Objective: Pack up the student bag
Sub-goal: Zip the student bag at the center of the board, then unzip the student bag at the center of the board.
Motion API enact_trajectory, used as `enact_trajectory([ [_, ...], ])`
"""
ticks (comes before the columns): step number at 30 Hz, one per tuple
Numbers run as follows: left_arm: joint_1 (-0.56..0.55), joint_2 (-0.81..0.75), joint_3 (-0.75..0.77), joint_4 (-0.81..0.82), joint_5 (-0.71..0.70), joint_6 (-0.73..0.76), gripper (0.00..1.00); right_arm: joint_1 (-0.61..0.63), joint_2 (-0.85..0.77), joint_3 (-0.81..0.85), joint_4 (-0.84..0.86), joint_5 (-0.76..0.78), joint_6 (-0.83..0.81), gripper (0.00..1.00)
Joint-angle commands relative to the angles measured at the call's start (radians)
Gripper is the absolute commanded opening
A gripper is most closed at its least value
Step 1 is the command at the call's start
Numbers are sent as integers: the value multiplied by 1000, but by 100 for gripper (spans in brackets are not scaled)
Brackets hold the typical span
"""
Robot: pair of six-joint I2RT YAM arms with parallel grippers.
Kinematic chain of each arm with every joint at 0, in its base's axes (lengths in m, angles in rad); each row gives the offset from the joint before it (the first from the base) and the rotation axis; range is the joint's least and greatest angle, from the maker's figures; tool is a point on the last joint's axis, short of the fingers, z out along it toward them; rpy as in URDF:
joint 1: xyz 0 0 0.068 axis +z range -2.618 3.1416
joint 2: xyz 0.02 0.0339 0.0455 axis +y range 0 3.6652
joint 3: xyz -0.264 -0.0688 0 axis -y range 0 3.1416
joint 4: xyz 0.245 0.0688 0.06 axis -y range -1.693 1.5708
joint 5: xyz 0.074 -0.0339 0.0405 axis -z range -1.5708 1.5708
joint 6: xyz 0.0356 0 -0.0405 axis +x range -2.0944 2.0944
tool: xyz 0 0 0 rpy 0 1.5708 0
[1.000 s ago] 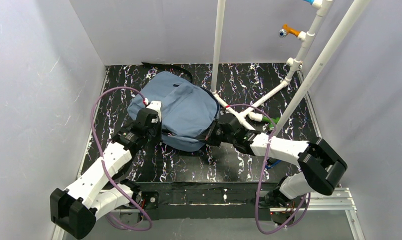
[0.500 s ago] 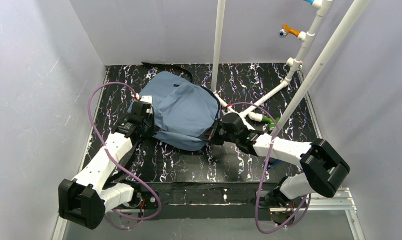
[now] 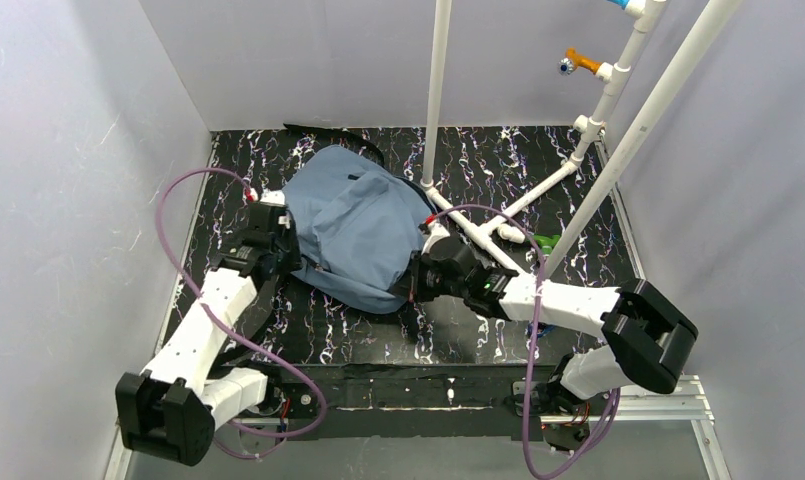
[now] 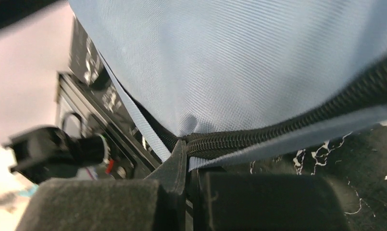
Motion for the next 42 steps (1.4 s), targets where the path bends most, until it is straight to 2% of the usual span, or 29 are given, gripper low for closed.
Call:
enact_trajectory([
  [1,42,-121,68,-69,0,-33,51,113,20,27,-69,-35,-250,1],
  [2,42,-141,83,-86,24,-38,58,136,33,29,-71,-44,-283,2],
  [3,42,-162,99,-107,61,-37,61,163,47,31,-65,-52,-316,9],
  [5,42,-190,120,-119,122,-25,67,214,76,34,-58,-68,-366,29],
  [7,42,-206,134,-89,201,-10,71,226,111,34,-19,-160,-388,48],
  [11,42,-150,162,73,385,-23,76,226,99,52,-9,-200,-412,65],
  [15,41,51,261,184,515,-103,77,223,15,60,-26,-118,-420,79],
  [20,19,351,438,199,621,-174,71,212,-59,82,-96,-25,-411,92],
  [22,-16,422,484,204,655,-201,67,204,-87,91,-143,17,-410,98],
  [26,-114,418,398,254,616,-197,63,124,-165,74,-190,41,-350,98],
  [30,-153,343,237,288,554,-226,44,-3,-208,81,-211,-20,-304,98],
  [35,-208,197,45,344,435,-251,40,-112,-154,183,-298,-30,-325,97],
  [37,-215,150,-16,372,407,-272,44,-139,-95,258,-300,-33,-343,88],
  [40,-220,84,-102,426,381,-280,53,-151,13,383,-294,-42,-356,65],
  [42,-220,60,-128,444,385,-277,56,-151,102,487,-302,-58,-368,61],
])
